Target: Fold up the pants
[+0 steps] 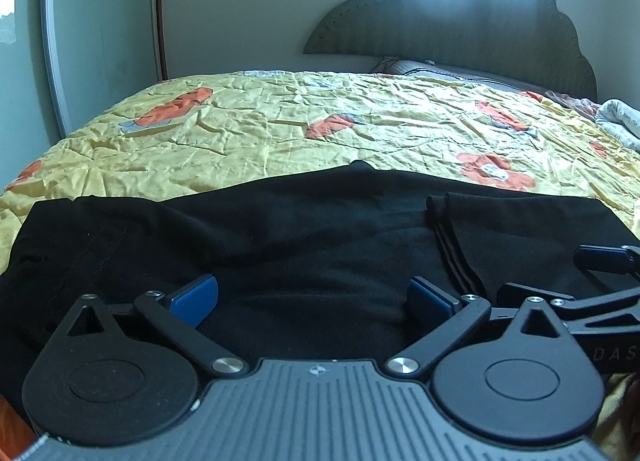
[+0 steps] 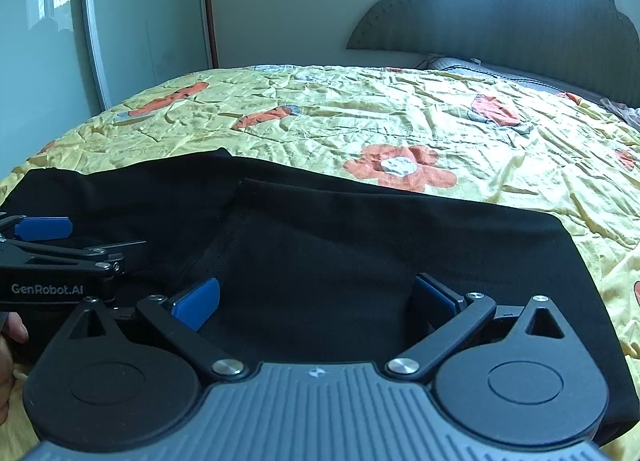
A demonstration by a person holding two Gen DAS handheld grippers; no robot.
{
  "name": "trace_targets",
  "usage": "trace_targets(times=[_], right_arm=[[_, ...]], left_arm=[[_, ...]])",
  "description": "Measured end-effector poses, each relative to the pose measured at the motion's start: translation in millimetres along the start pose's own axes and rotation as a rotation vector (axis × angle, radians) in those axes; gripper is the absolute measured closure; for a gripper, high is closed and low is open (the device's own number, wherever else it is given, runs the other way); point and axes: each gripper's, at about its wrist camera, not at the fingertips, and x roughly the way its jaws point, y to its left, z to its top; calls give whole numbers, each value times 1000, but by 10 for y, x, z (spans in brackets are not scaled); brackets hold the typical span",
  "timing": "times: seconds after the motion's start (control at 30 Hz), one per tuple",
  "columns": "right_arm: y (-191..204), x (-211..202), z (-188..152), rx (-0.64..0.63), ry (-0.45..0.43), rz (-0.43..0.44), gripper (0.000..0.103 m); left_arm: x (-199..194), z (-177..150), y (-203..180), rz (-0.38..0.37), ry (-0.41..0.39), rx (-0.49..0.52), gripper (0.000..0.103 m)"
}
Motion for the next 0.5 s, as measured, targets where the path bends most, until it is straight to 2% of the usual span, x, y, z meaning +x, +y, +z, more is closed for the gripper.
trace_targets(times=[0.13,0.2,0.27,0.37,0.43,0.5], right_arm=[[14,-5,6,-3,1,-2,0],[55,-9,32,4,5,-34,0],[141,-48,38,11,-11,-44,0],[396,-220,75,-52,-109,1,0],[670,-376,115,-159,-207,66,0],[970,-499,143,-267,-275,134,0]], left_arm=[[-50,7,-23,11,10,40,3],[-145,13,79,-7,34,12,5],[-304,23,292,-48,43,-73,7],[-539,66,724,-94,36,-230,7],[-676,103,1043,-88,44,-326,7],[-816,124,1333,-46,38,-385,6]])
